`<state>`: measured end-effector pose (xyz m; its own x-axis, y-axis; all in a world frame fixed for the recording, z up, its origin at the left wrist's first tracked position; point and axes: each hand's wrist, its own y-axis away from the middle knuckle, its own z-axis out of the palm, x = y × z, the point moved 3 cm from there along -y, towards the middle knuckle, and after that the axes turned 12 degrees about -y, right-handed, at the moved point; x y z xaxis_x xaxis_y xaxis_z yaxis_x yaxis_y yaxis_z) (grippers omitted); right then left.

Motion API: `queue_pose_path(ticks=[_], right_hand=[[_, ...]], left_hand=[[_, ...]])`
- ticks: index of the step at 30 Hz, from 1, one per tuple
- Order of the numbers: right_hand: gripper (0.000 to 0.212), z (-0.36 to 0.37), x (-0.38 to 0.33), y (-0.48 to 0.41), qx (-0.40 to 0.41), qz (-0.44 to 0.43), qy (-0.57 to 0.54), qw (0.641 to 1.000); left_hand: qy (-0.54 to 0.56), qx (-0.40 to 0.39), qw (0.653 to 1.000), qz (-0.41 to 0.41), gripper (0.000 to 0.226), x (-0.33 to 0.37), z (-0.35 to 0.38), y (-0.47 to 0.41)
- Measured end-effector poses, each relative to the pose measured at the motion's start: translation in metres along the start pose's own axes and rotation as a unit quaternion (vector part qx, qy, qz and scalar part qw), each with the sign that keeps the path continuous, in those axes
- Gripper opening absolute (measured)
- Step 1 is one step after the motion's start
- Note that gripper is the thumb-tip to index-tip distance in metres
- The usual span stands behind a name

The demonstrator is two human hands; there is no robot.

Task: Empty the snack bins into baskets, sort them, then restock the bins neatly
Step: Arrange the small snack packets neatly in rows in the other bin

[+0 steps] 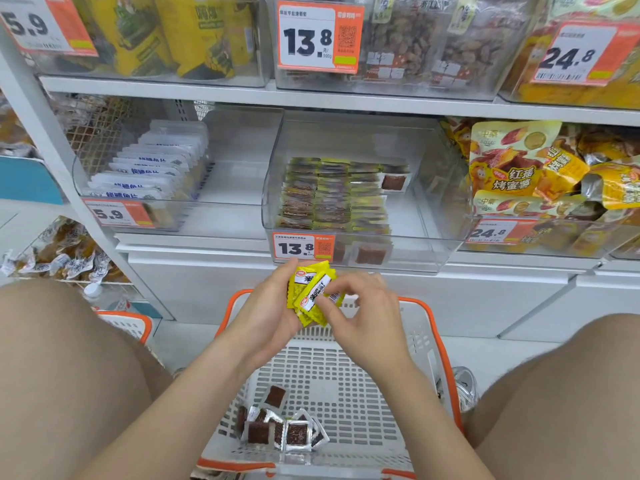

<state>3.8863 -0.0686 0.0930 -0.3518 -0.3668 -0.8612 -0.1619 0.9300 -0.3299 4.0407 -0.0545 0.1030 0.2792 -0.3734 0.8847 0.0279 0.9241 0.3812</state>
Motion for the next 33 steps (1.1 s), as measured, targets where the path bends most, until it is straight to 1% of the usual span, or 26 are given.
queue_pose_path(ticks=[1, 4, 5, 7, 8, 9, 10, 11, 12, 14, 17, 19, 21, 22, 23, 24, 25, 26, 27, 29, 31, 32, 33], right_hand=[[0.025, -0.002, 0.000, -0.001, 0.017, 0.022, -0.001, 1.000], [0.057, -0.002, 0.000, 0.000, 0.033, 0.092, -0.019, 0.995], [0.058, -0.001, 0.002, 0.000, 0.027, 0.101, -0.018, 0.994], [0.048, 0.005, 0.005, 0.000, -0.011, 0.097, -0.044, 0.994], [0.050, 0.008, 0.004, 0.000, -0.042, 0.098, -0.080, 0.991], [0.058, 0.009, 0.002, 0.002, -0.076, 0.101, -0.116, 0.985], [0.064, 0.010, 0.000, 0.003, -0.112, 0.092, -0.127, 0.981], [0.065, 0.010, -0.002, 0.004, -0.144, 0.075, -0.111, 0.980], [0.061, 0.010, -0.005, 0.004, -0.165, 0.052, -0.080, 0.982], [0.048, 0.011, -0.007, 0.005, -0.168, 0.027, -0.042, 0.985], [0.036, 0.008, -0.009, 0.004, -0.099, 0.029, -0.051, 0.993], [0.029, 0.003, -0.011, 0.002, -0.026, 0.023, -0.040, 0.999], [0.023, -0.003, -0.018, -0.002, 0.048, 0.027, -0.062, 0.997], [0.022, -0.009, -0.023, -0.005, 0.090, 0.021, -0.063, 0.994], [0.020, -0.016, -0.030, -0.008, 0.127, 0.014, -0.056, 0.990], [0.017, -0.023, -0.034, -0.011, 0.149, 0.013, -0.050, 0.988], [0.014, -0.029, -0.038, -0.014, 0.152, 0.024, -0.051, 0.987], [0.014, -0.036, -0.041, -0.018, 0.142, 0.051, -0.065, 0.986], [0.017, -0.041, -0.042, -0.021, 0.125, 0.092, -0.099, 0.983], [0.025, -0.051, -0.044, -0.025, 0.080, 0.181, -0.205, 0.959], [0.033, -0.059, -0.048, -0.025, 0.018, 0.224, -0.293, 0.929], [0.036, -0.063, -0.050, -0.025, -0.010, 0.232, -0.347, 0.909], [0.039, -0.068, -0.052, -0.026, -0.032, 0.231, -0.397, 0.888]], left_hand=[[0.002, 0.004, 1.000, 0.003, 0.047, -0.001, 0.002, -0.001], [-0.013, 0.047, 0.998, 0.046, 0.036, -0.002, 0.004, -0.003], [-0.022, 0.055, 0.997, 0.055, 0.034, -0.002, 0.004, -0.004], [-0.037, 0.046, 0.997, 0.058, 0.035, -0.001, 0.005, -0.005], [-0.048, 0.034, 0.997, 0.055, 0.036, 0.001, 0.006, -0.004], [-0.057, 0.016, 0.997, 0.050, 0.037, 0.003, 0.009, -0.002], [-0.070, -0.001, 0.997, 0.045, 0.037, 0.004, 0.011, -0.001], [-0.083, -0.008, 0.996, 0.038, 0.036, 0.005, 0.011, 0.000], [-0.101, -0.009, 0.994, 0.034, 0.034, 0.006, 0.011, 0.000], [-0.128, -0.013, 0.991, 0.037, 0.034, 0.008, 0.011, 0.003], [-0.167, 0.015, 0.982, 0.091, 0.026, 0.009, 0.014, 0.006], [-0.213, 0.004, 0.966, 0.147, 0.034, 0.010, 0.022, 0.012], [-0.264, -0.015, 0.942, 0.205, 0.052, 0.011, 0.033, 0.020], [-0.307, -0.018, 0.921, 0.238, 0.064, 0.014, 0.040, 0.026], [-0.362, -0.019, 0.891, 0.273, 0.075, 0.016, 0.045, 0.031], [-0.418, -0.021, 0.854, 0.309, 0.081, 0.018, 0.051, 0.035], [-0.465, -0.018, 0.817, 0.341, 0.082, 0.021, 0.054, 0.037], [-0.496, -0.015, 0.790, 0.360, 0.080, 0.025, 0.055, 0.036], [-0.518, -0.022, 0.774, 0.364, 0.079, 0.028, 0.056, 0.035], [-0.552, -0.046, 0.750, 0.361, 0.080, 0.032, 0.057, 0.031], [-0.566, -0.047, 0.737, 0.366, 0.083, 0.036, 0.059, 0.026], [-0.561, -0.036, 0.740, 0.369, 0.080, 0.039, 0.059, 0.023], [-0.549, -0.018, 0.751, 0.366, 0.075, 0.042, 0.059, 0.019]])
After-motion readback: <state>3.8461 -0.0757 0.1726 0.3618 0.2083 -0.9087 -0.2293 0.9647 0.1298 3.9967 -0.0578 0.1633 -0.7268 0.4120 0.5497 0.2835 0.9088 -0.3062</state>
